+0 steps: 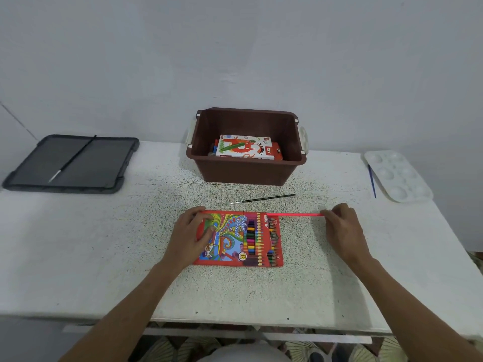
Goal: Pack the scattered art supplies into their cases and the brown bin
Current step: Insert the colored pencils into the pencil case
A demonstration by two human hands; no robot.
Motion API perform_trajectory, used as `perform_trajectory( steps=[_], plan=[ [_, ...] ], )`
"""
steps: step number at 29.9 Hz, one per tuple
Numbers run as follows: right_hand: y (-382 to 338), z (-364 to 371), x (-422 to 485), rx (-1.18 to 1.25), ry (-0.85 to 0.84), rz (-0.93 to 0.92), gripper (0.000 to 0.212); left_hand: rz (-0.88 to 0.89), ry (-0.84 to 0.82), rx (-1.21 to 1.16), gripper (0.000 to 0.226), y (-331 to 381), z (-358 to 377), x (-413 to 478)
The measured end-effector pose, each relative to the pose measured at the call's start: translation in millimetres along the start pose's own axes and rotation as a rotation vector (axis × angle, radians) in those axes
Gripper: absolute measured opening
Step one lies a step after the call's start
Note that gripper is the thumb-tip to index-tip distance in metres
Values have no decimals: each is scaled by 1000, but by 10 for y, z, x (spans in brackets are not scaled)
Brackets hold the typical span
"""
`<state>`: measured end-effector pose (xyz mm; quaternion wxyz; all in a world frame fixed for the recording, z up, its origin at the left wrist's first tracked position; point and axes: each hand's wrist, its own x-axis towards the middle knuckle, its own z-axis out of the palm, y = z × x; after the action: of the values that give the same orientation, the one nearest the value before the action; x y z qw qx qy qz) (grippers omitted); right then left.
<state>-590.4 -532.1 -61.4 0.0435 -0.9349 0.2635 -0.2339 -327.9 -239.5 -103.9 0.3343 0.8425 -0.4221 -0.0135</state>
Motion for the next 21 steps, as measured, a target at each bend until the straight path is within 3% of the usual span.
perform_trajectory(
  steps=[14, 21],
  plan=[
    [52, 18, -86, 33, -31, -41, 19, 2, 9, 7, 31, -14, 6, 7],
    [-56, 42, -51, -87, -120, -197, 38, -2, 5, -2, 33, -1, 1, 1]
  ],
)
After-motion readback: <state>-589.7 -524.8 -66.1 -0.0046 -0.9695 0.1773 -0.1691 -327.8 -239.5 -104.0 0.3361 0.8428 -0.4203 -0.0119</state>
